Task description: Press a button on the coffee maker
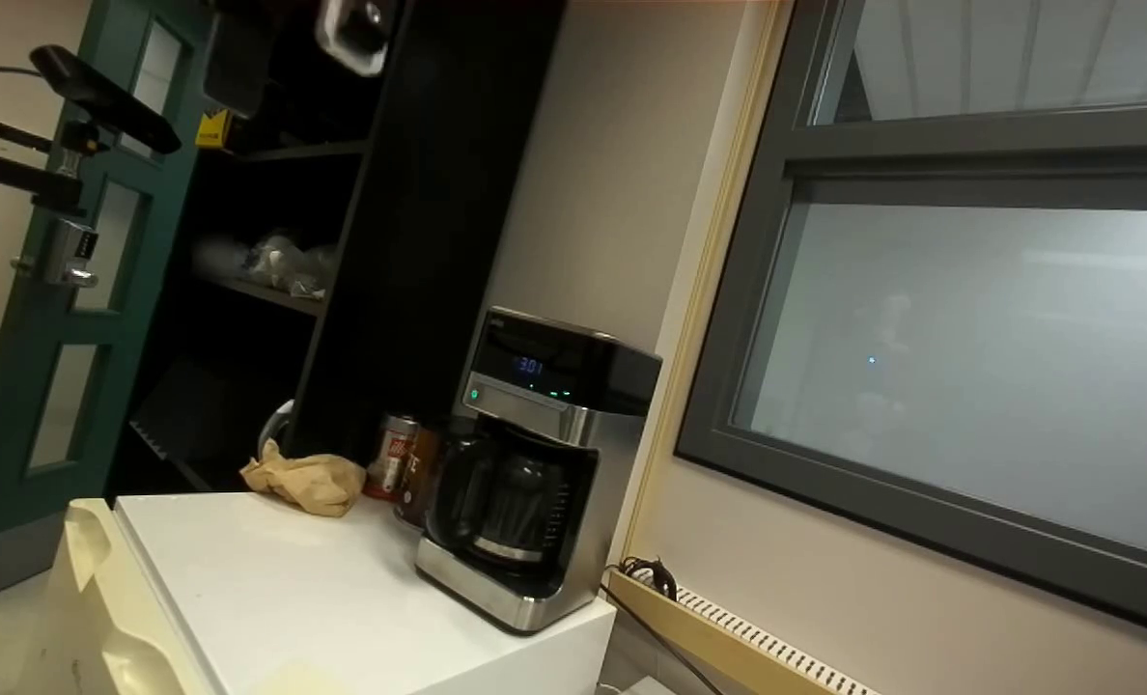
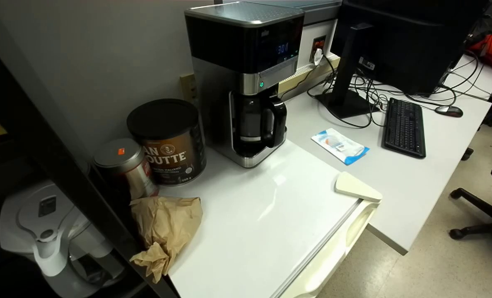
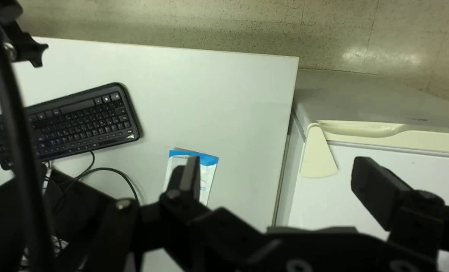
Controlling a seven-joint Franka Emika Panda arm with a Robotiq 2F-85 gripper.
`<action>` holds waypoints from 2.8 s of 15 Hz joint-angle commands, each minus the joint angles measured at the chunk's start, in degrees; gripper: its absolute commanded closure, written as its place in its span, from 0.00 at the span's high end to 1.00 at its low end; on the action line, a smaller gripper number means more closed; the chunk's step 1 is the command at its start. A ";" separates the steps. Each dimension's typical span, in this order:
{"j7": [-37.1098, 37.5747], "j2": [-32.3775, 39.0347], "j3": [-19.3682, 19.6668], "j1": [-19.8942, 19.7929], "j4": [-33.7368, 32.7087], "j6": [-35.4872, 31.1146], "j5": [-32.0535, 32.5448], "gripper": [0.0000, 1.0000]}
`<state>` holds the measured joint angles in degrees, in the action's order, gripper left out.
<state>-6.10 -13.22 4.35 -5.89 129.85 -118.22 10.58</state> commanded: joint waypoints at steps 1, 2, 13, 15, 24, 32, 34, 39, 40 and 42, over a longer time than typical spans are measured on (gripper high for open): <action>-7.98 7.09 -0.37 2.74 -6.36 -0.49 -0.94 1.00; -10.25 8.58 -0.48 3.28 -7.81 -0.56 -1.28 1.00; -27.72 25.97 -4.99 5.34 -23.12 -9.77 1.02 0.95; -28.50 28.61 -5.64 5.57 -25.01 -11.52 2.55 0.71; -23.85 36.56 -4.54 9.21 -31.27 -18.54 21.23 0.08; -17.62 41.52 -3.66 10.82 -34.89 -27.72 32.13 0.00; -16.28 42.56 -3.34 10.52 -35.62 -29.66 33.52 0.00; -15.28 45.55 -2.82 9.43 -37.79 -33.75 33.10 0.00; -15.14 46.16 -2.62 9.39 -38.31 -34.42 33.05 0.00; -15.52 47.18 -2.61 9.15 -39.19 -35.41 32.74 0.00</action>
<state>-22.38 31.36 1.25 3.28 93.68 -151.50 42.78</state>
